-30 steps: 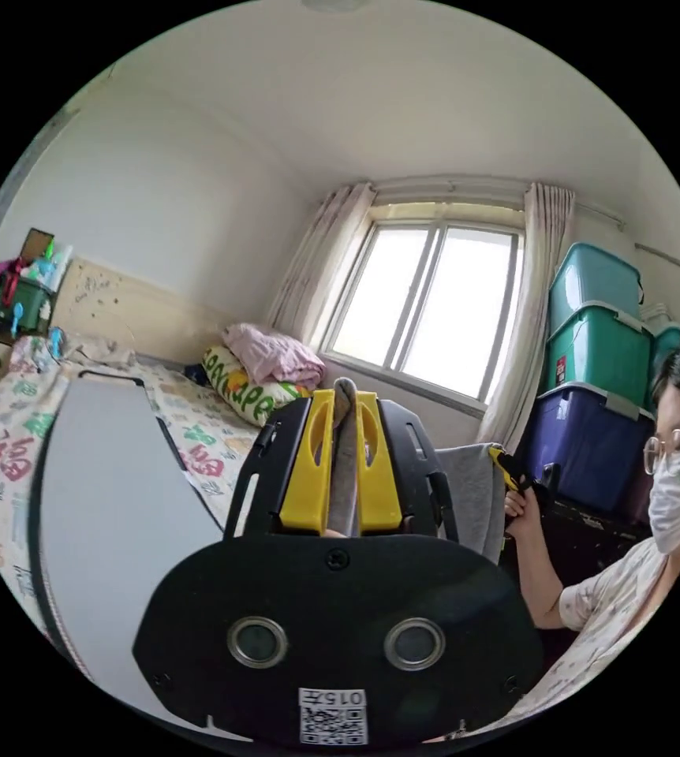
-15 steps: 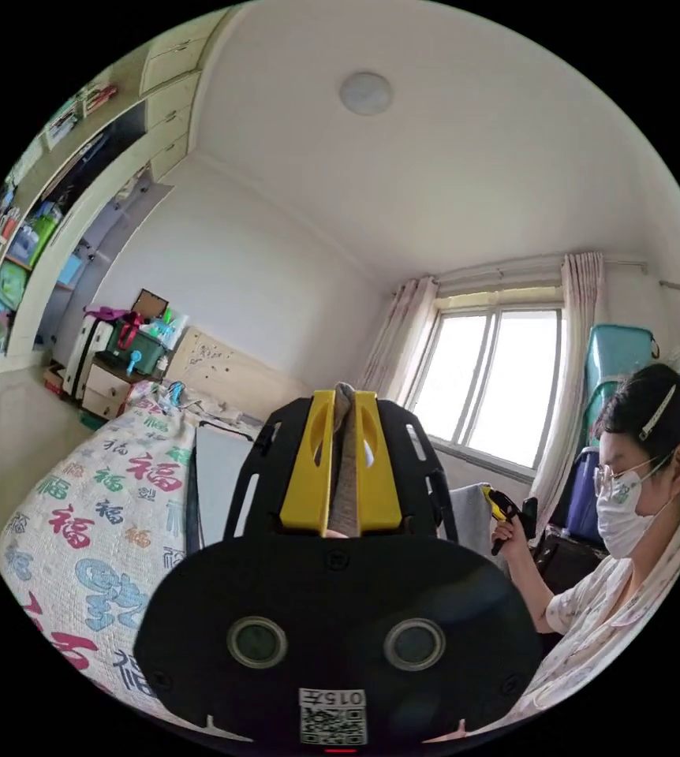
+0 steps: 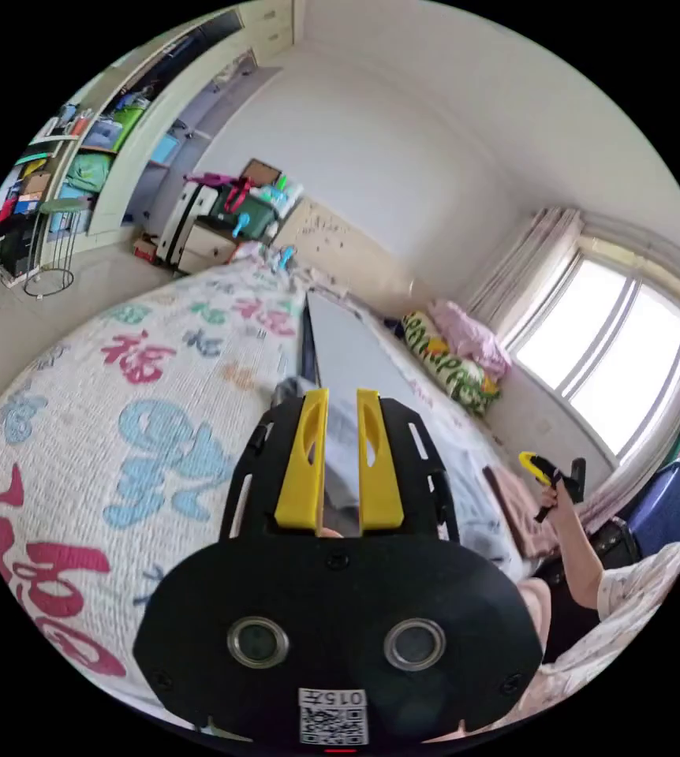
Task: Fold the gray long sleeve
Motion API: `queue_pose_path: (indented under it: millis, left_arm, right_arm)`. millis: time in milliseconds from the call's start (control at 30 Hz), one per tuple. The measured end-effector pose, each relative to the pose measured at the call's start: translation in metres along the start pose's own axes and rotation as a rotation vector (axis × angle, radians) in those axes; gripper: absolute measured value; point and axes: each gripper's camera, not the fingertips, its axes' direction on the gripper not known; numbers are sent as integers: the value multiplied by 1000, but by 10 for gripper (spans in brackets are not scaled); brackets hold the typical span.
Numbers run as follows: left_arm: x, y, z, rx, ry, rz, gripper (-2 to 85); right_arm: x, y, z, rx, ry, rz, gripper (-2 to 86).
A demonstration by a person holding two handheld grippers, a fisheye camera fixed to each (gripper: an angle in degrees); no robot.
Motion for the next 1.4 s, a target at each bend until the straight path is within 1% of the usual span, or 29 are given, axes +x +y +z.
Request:
queue_pose_path:
  millis: [67, 100, 167, 200, 300, 367, 467, 567, 600, 667, 733, 833, 900, 1000, 1067, 1167, 1233, 1267, 1333, 1400]
  left_arm:
    - [-16, 43, -3, -92, -48, -56, 127]
    - [-23, 69, -10, -118, -83, -101, 156]
    - [-23, 98, -24, -115, -102, -121, 165]
    - [-18, 112, -30, -118, -93, -129, 166]
    - [2, 132, -21, -189, -15, -120, 164]
    - [15, 142, -9, -223, -36, -111, 161]
    - [36, 160, -3, -187, -104, -89, 149]
    - [53, 168, 7, -239, -60, -74, 97]
    - [56, 170, 9, -248, -77, -88, 76]
    - [60, 170, 5, -245, -93, -91, 50]
    - [65, 168, -13, -213, -53, -113, 24]
    - [84, 166, -35, -170, -51, -73, 12]
    - [108, 165, -51, -155, -77, -27, 7]
    - [133, 169, -71, -147, -102, 11, 4]
    - [140, 176, -76, -170, -116, 16, 3]
    - [157, 198, -59, -252, -216, 62, 3]
    - [173, 210, -51, -233, -275, 98, 3]
    - [178, 212, -52, -216, -274, 71, 2]
    - [177, 214, -54, -187, -228, -9, 1]
    - [182, 213, -54, -182, -216, -8, 0]
  right_arm:
    - [63, 49, -10, -43, 30, 73, 71]
    - [77, 59, -13, -48, 36, 99, 83]
    - [126, 79, -17, -110, 53, 207, 127]
    - [135, 80, -16, -128, 57, 229, 137]
    - [167, 74, -5, -170, 87, 235, 142]
    - [200, 60, 24, -240, 121, 250, 141]
    - [232, 36, 38, -216, 189, 252, 130]
    - [267, 10, 56, -239, 182, 232, 98]
    - [277, 5, 59, -246, 175, 235, 89]
    - [314, -11, 61, -244, 183, 248, 45]
    - [338, -23, 53, -220, 171, 251, 36]
    - [366, -41, 39, -184, 190, 215, 29]
    - [380, -50, 39, -195, 210, 184, 26]
    - [394, -56, 53, -246, 306, 97, 23]
    - [420, -53, 74, -275, 360, 69, 22]
    - [467, -60, 106, -301, 371, 103, 22]
    - [489, -69, 136, -354, 407, 92, 22]
    - [502, -75, 159, -395, 442, 80, 23]
    - [513, -82, 187, -417, 508, 46, 26]
    - [519, -84, 211, -427, 577, 8, 28]
